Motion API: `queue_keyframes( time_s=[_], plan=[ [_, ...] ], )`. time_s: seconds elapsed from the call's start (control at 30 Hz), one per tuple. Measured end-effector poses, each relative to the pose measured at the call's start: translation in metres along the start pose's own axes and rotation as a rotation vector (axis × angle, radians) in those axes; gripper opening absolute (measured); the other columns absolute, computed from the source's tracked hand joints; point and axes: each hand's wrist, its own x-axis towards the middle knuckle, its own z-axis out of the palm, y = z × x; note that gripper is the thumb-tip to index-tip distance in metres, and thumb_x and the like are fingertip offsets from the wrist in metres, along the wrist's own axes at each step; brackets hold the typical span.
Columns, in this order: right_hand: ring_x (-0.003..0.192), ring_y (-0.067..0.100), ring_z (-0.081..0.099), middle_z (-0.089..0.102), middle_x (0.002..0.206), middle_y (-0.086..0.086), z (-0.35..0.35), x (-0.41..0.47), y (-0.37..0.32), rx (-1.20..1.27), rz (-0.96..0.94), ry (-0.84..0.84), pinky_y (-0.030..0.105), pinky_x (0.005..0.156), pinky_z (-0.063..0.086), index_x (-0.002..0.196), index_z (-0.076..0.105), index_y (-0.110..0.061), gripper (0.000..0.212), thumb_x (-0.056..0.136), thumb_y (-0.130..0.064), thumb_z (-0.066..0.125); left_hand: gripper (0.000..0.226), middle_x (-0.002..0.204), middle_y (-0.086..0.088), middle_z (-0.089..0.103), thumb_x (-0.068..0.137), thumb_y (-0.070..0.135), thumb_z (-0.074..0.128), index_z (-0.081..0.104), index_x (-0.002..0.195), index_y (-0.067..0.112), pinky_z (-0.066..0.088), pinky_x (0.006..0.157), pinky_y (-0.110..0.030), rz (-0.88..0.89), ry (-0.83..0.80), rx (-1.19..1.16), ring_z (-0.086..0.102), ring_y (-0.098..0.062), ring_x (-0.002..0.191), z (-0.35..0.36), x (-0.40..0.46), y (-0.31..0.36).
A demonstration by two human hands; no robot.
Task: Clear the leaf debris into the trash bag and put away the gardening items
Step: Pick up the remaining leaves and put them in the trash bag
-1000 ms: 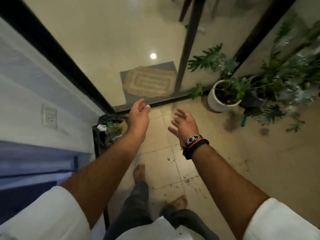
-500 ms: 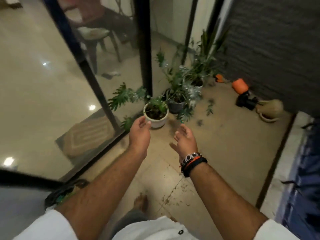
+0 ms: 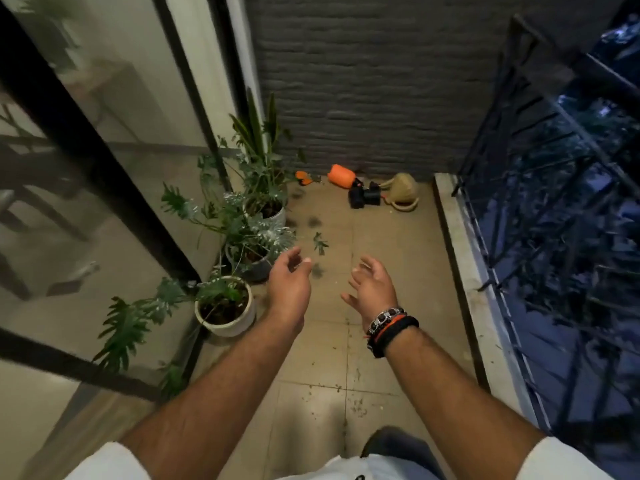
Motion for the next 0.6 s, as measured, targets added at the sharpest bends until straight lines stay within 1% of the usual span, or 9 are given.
queue_keyframes(
  time_s=[0.1,0.17,0.27,0.37,0.5,0.6],
  plan=[
    [0.128,0.023,0.046,0.044,0.144,0.003,-0.004,0.029,-0.020,0.022,-0.018,0.044,0.047,0.097,0.049,0.141,0.043,-0.023,0.044,0.099,-0.009,0.044,0.035,0.121,0.004,0.059,0.099,0.014,0.056,0.057,0.134,0.018,0.044,0.095,-0.030,0.020,-0.043,0.012,0.055,-0.013,0.111,0.022,0.027,0.016],
    [0.130,0.025,0.046,0.044,0.145,0.005,-0.007,0.052,-0.035,0.034,-0.030,0.065,0.048,0.097,0.049,0.140,0.043,-0.022,0.044,0.099,-0.008,0.044,0.035,0.119,0.005,0.059,0.099,0.015,0.056,0.057,0.134,0.018,0.045,0.093,-0.031,0.021,-0.066,0.021,0.056,-0.013,0.110,0.039,0.047,0.027],
    [0.131,0.025,0.045,0.044,0.146,0.005,-0.014,0.094,-0.057,0.028,-0.037,0.078,0.051,0.100,0.047,0.140,0.043,-0.021,0.044,0.099,-0.007,0.043,0.035,0.120,0.004,0.059,0.099,0.016,0.057,0.057,0.134,0.018,0.048,0.101,-0.038,0.024,-0.074,0.037,0.056,-0.015,0.111,0.075,0.083,0.039],
    [0.130,0.024,0.046,0.044,0.146,0.004,-0.023,0.132,-0.082,-0.008,-0.044,0.072,0.050,0.101,0.047,0.143,0.041,-0.020,0.046,0.099,-0.008,0.043,0.036,0.122,0.002,0.060,0.099,0.015,0.057,0.057,0.135,0.017,0.047,0.103,-0.038,0.013,-0.069,0.039,0.056,-0.015,0.111,0.110,0.116,0.051],
    [0.129,0.022,0.046,0.044,0.145,0.002,-0.033,0.183,-0.116,-0.028,-0.034,0.052,0.049,0.101,0.047,0.143,0.041,-0.021,0.045,0.099,-0.009,0.044,0.035,0.123,0.003,0.060,0.098,0.015,0.058,0.057,0.133,0.019,0.046,0.106,-0.044,-0.004,-0.057,0.038,0.056,-0.016,0.114,0.156,0.157,0.064],
    [0.128,0.022,0.047,0.045,0.145,0.001,-0.039,0.227,-0.141,-0.044,-0.034,0.058,0.050,0.101,0.047,0.142,0.042,-0.023,0.045,0.099,-0.010,0.045,0.035,0.126,0.003,0.059,0.098,0.015,0.057,0.056,0.134,0.018,0.046,0.107,-0.043,-0.020,-0.052,0.041,0.056,-0.016,0.115,0.188,0.191,0.076]
  ],
)
